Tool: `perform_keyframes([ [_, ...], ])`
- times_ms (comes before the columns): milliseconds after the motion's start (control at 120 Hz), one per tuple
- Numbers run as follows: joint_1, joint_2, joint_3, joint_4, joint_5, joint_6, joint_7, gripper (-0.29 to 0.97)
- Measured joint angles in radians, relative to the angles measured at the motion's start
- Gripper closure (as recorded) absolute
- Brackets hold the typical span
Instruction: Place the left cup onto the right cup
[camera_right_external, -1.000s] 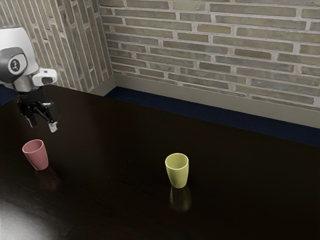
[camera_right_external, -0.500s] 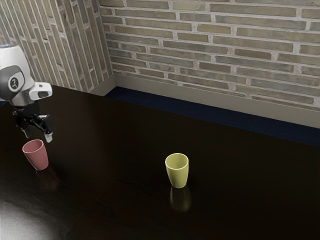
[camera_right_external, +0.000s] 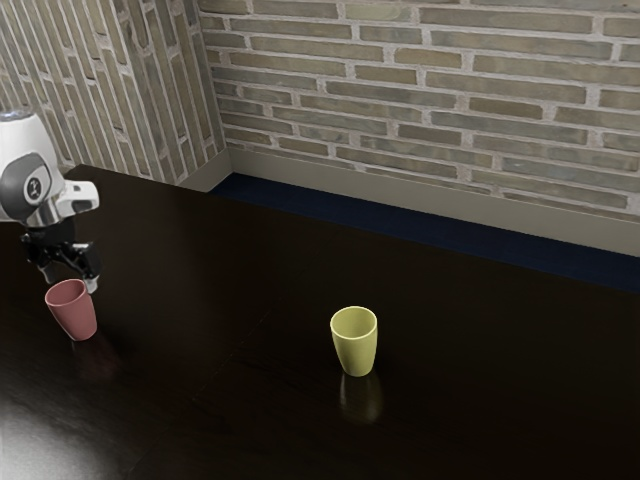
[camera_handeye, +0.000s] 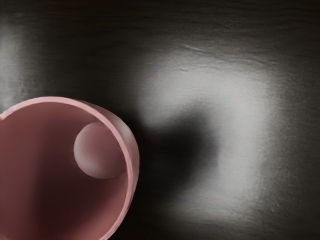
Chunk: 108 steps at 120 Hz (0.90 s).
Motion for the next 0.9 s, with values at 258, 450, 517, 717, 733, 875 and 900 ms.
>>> perform_keyframes([
  [258,-0.013,0.047,0.0,0.003,-0.008,0.051,0.023,0.0],
  [450,-0.012,0.065,0.0,0.002,-0.011,0.068,0.037,0.0],
  [517,-0.011,0.072,0.0,0.002,-0.011,0.073,0.042,0.0],
  [717,-0.01,0.098,0.0,0.002,-0.012,0.084,0.051,0.0],
  [733,-0.01,0.1,0.0,0.002,-0.012,0.086,0.052,0.0],
  [875,-0.01,0.118,0.0,0.003,-0.014,0.095,0.057,0.0],
  [900,-0.01,0.12,0.0,0.003,-0.016,0.097,0.057,0.0],
])
